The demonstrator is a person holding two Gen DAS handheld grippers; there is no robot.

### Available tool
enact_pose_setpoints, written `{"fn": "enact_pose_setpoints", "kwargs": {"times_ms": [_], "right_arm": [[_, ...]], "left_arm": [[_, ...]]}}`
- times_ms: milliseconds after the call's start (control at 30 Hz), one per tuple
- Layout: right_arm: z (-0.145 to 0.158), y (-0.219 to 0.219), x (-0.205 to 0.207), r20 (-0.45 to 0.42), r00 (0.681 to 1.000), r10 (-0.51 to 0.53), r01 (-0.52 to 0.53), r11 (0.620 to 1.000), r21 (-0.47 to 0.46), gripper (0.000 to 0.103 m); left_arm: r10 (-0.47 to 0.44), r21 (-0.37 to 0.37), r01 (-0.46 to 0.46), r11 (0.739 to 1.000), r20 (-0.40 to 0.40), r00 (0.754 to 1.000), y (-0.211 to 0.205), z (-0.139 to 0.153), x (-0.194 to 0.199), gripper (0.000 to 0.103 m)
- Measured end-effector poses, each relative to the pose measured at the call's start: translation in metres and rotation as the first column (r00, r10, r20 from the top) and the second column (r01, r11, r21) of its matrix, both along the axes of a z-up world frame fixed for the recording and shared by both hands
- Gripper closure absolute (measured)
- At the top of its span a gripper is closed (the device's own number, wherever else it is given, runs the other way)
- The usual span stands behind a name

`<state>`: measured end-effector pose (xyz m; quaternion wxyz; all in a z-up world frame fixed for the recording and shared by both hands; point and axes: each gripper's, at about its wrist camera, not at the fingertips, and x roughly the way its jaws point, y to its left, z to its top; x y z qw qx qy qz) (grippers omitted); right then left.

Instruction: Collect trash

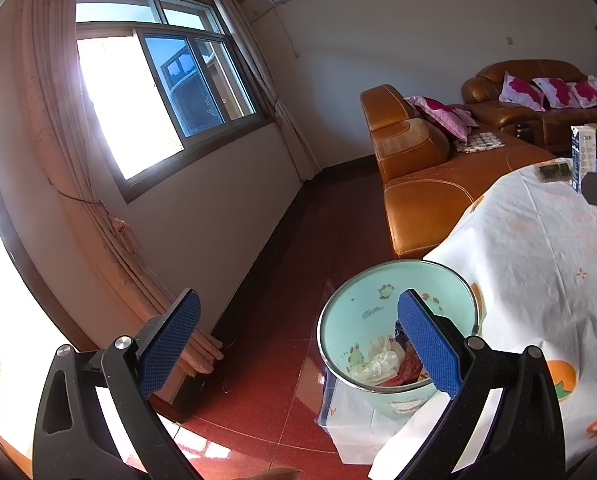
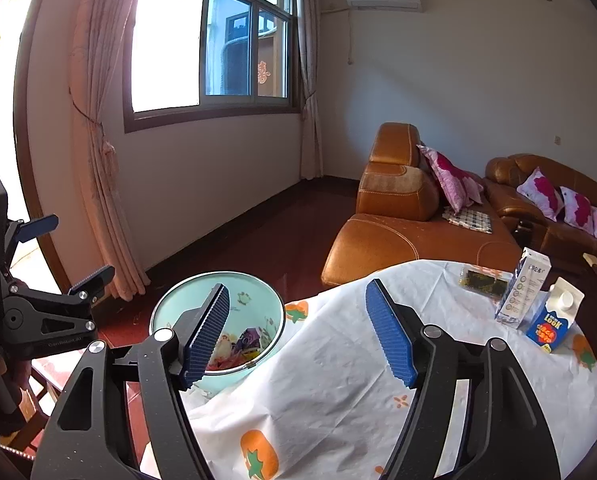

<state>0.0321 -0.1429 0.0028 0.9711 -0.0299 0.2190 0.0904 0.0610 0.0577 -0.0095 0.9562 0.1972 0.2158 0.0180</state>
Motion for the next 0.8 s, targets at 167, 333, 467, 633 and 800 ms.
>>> {"fn": "enact_pose_setpoints", "kwargs": {"times_ms": [167, 333, 467, 633, 800], "right_arm": [[0.000, -0.001, -0.001, 0.000, 1.000, -0.003, 0.003, 1.000, 0.002, 0.032], [-0.002, -0.002, 0.000, -0.003, 1.000, -0.006, 0.006, 1.000, 0.004, 0.031], [-0.002, -0.003, -0.001, -0.003, 1.000, -0.008, 0.008, 1.000, 0.007, 0.031], [-0.002, -0.007, -0.002, 0.001, 1.000, -0.017, 0.017, 1.000, 0.001, 0.029], [-0.011, -0.036, -0.002, -0.017, 0.996, -0.091, 0.090, 0.995, -0.046, 0.024]], "left_arm": [[-0.003, 0.007, 0.003, 1.000, -0.005, 1.000, -0.001, -0.003, 0.000, 0.006], [-0.003, 0.017, 0.003, 1.000, 0.001, 1.000, -0.002, -0.004, -0.001, 0.006], [-0.007, 0.017, 0.007, 1.000, 0.005, 1.000, -0.003, -0.003, -0.002, 0.006], [-0.006, 0.012, 0.005, 1.000, 0.001, 1.000, -0.003, -0.003, -0.002, 0.006], [-0.009, 0.008, 0.009, 1.000, 0.002, 1.000, -0.002, -0.002, -0.001, 0.006]]}}
